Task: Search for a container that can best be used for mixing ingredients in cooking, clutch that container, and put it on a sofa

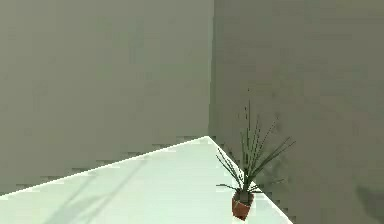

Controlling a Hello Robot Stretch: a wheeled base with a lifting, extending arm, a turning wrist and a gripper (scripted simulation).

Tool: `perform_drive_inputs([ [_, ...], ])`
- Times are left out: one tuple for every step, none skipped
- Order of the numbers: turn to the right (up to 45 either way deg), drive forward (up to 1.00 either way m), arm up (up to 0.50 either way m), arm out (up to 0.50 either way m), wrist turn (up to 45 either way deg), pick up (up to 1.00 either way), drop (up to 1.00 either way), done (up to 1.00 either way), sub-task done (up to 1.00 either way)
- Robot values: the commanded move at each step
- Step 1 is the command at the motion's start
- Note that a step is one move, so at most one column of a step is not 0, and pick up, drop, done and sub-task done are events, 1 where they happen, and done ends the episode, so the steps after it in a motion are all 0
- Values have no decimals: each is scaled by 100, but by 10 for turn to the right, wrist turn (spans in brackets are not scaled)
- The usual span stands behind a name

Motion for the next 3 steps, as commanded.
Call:
perform_drive_inputs([
  [-240, 0, 0, 0, 0, 0, 0, 0, 0],
  [0, 5, 0, 0, 0, 0, 0, 0, 0],
  [-450, 0, 0, 0, 0, 0, 0, 0, 0],
])
